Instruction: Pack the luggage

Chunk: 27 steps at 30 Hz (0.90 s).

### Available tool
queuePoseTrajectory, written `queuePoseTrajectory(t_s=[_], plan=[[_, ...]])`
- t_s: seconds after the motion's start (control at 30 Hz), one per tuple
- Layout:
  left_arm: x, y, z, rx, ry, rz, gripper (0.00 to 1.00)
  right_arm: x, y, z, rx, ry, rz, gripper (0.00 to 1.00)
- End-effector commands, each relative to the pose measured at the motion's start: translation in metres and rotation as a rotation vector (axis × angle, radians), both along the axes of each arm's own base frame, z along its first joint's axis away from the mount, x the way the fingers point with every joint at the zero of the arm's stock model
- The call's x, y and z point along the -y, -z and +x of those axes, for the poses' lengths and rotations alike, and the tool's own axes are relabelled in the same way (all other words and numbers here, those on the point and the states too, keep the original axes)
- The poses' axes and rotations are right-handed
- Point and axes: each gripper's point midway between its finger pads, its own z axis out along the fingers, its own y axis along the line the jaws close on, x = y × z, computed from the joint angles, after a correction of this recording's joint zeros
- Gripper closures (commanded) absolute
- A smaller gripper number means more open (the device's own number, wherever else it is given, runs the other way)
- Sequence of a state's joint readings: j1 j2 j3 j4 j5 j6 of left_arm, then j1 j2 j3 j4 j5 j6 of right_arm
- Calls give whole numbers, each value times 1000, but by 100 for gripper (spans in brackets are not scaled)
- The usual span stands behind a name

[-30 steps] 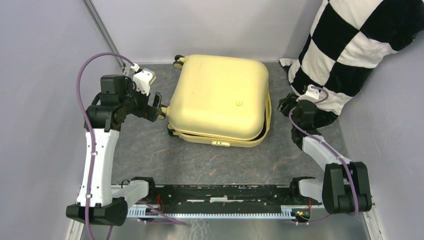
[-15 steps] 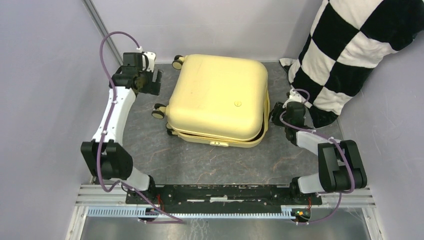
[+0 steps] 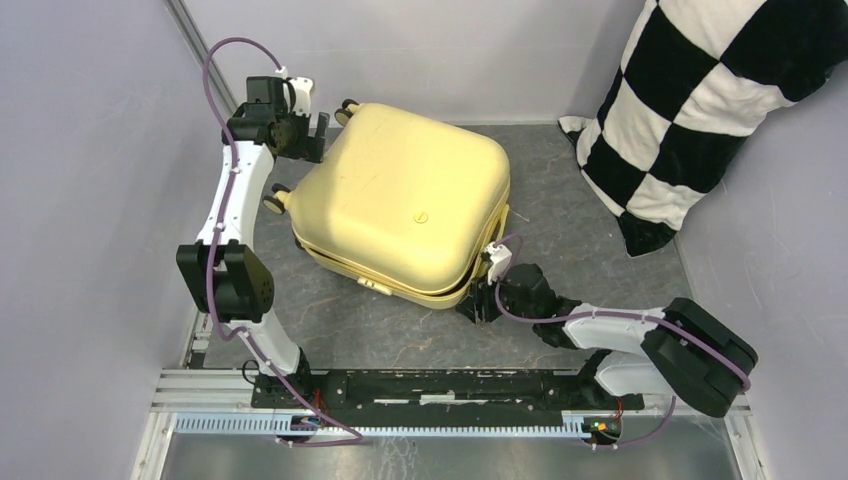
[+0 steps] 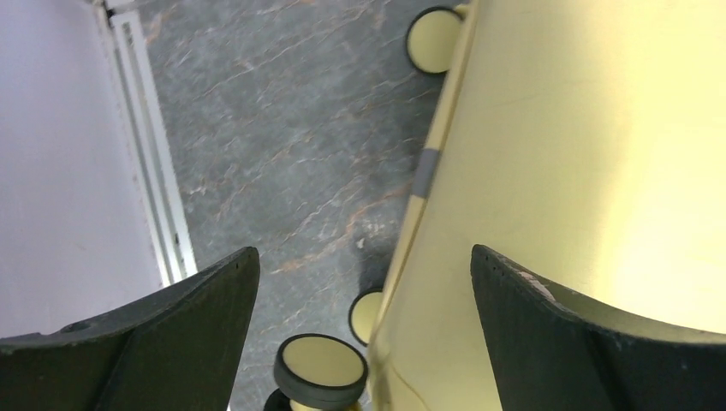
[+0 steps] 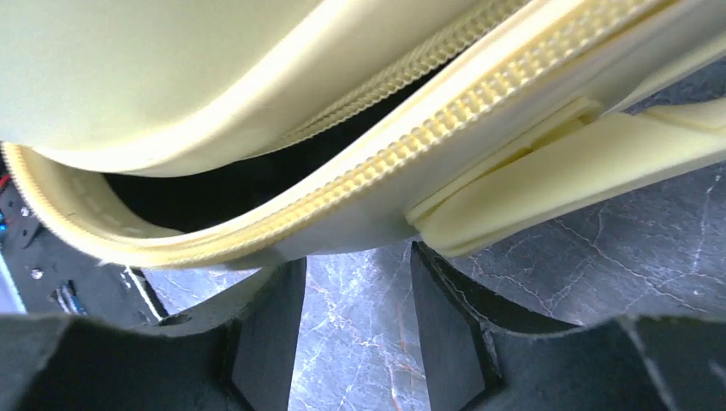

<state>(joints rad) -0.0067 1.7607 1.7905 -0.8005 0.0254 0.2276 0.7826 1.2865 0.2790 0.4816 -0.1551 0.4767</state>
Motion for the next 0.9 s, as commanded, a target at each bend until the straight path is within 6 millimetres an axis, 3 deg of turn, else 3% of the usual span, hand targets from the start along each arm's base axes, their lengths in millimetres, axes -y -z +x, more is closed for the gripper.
queuePoseTrajectory(t_s=[0.0, 0.1, 0.23, 0.3, 0.4, 0.57, 0.73, 0.87], plan=[[58, 4, -29, -102, 192, -138, 0, -13, -61, 19, 156, 32, 158, 44], [58, -15, -38, -68, 216, -130, 0, 26, -67, 39, 174, 161, 77, 43], [45, -51, -60, 17, 178, -97, 0, 118, -77, 76, 159, 501, 22, 41], [42, -61, -77, 42, 166, -93, 0, 166, -92, 97, 213, 681, 12, 41], [33, -68, -101, 58, 137, -55, 0, 194, -110, 127, 227, 790, 55, 41], [17, -62, -147, 12, 155, 32, 0, 184, -121, 203, 152, 770, 107, 41], [2, -18, -194, -147, 204, 124, 0, 158, -124, 290, 64, 745, 226, 41], [-9, 14, -230, -239, 215, 183, 0, 145, -134, 342, 42, 724, 277, 41]])
